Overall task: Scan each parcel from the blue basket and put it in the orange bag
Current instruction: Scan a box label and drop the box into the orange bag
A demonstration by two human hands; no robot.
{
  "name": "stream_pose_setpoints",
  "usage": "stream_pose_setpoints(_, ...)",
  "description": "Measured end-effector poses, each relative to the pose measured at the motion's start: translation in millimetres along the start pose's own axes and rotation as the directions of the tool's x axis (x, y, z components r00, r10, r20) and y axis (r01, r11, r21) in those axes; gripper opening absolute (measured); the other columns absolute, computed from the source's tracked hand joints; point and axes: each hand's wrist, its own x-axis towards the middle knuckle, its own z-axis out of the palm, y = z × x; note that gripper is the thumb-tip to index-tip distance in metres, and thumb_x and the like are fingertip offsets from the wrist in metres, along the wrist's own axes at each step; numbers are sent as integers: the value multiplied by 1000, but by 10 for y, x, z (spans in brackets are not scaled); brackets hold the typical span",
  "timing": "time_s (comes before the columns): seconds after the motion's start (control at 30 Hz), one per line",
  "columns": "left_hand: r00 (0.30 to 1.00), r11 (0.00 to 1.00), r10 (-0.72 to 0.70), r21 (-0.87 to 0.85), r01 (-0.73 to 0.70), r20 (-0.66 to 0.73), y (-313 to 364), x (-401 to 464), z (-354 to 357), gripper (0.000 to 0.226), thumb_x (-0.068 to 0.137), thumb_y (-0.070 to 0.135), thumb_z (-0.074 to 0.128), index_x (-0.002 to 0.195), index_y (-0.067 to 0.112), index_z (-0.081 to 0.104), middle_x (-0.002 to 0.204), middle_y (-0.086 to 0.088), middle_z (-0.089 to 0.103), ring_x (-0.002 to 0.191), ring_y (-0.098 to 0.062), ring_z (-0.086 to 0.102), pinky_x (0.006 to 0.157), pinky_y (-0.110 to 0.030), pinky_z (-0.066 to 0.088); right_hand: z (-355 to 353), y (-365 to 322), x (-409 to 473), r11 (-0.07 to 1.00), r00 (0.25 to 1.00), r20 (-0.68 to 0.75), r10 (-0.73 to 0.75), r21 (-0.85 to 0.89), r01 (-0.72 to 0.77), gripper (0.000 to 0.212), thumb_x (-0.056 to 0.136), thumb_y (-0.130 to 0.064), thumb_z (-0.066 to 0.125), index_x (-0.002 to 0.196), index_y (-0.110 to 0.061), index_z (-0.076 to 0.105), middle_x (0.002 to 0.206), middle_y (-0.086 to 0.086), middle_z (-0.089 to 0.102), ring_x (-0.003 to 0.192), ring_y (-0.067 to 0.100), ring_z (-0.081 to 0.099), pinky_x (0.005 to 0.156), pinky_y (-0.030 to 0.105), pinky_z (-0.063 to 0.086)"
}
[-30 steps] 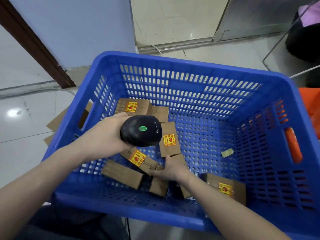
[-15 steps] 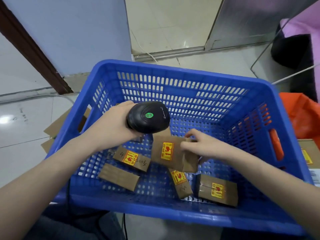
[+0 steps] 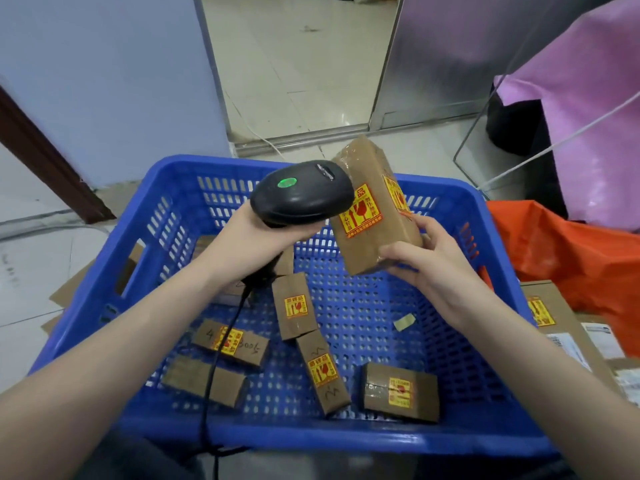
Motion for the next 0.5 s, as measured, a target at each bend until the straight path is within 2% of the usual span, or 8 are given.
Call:
stream_pose_setpoints(0.07,999,996,-21,-91,24,25,42,18,82,31,78,30,74,107,33,64,98,8,73,90,-1,68,66,-5,47,5,3,-11,987,993,-36,-111,-121,106,66,74,-17,77,131,-26,44,118,-2,56,106,14,60,89,30,53)
stream_pose_setpoints(0.1,999,991,-39,-130,42,30,50,30,116,33,76,32,74,108,32,64,102,6,73,93,-6,69,68,-7,49,16,-2,-24,969,984,-37,-174,-187,164,65,75,-17,77,130,-27,43,117,-6,54,106,11,57,86,22,52)
stream_pose_setpoints(0.13,998,982,-61,-175,65,28,64,35,147,38,74,35,74,111,30,64,106,6,72,95,-11,69,73,-13,52,34,-3,-34,943,973,-22,-231,-252,218,64,76,-18,77,128,-30,42,118,-8,52,106,7,55,80,12,48)
stream_pose_setpoints(0.2,994,954,-106,-279,107,17,70,65,183,47,71,36,73,116,28,62,109,6,71,97,-17,70,83,-31,56,73,0,-31,883,949,45,-311,-356,306,65,75,-23,78,125,-34,37,126,-3,46,110,7,50,74,4,44)
stream_pose_setpoints(0.27,990,921,-140,-369,126,-11,73,100,196,45,73,33,72,117,26,61,107,5,70,98,-20,70,85,-38,57,130,9,-38,851,934,135,-330,-386,356,67,72,-40,78,124,-36,35,131,-3,41,117,9,47,84,10,43)
stream_pose_setpoints(0.33,989,906,-142,-408,112,-44,68,127,208,47,73,32,72,118,23,61,103,6,71,97,-11,69,81,-32,58,189,15,-58,869,937,195,-291,-355,344,64,70,-56,64,126,-37,39,134,-5,39,123,9,45,96,21,42)
stream_pose_setpoints(0.43,986,916,-145,-388,102,-84,-1,145,235,34,77,25,74,109,25,65,100,8,74,95,-5,68,78,-23,56,196,43,-13,894,927,243,-286,-280,349,38,89,-49,54,125,-36,50,137,-2,44,127,14,46,102,28,43)
stream_pose_setpoints(0.5,981,920,-164,-374,114,-105,-63,138,242,36,76,22,75,111,23,65,104,4,73,98,-9,69,81,-28,56,163,38,24,897,917,250,-311,-240,370,26,94,-38,53,119,-37,58,135,0,51,124,17,51,96,30,49)
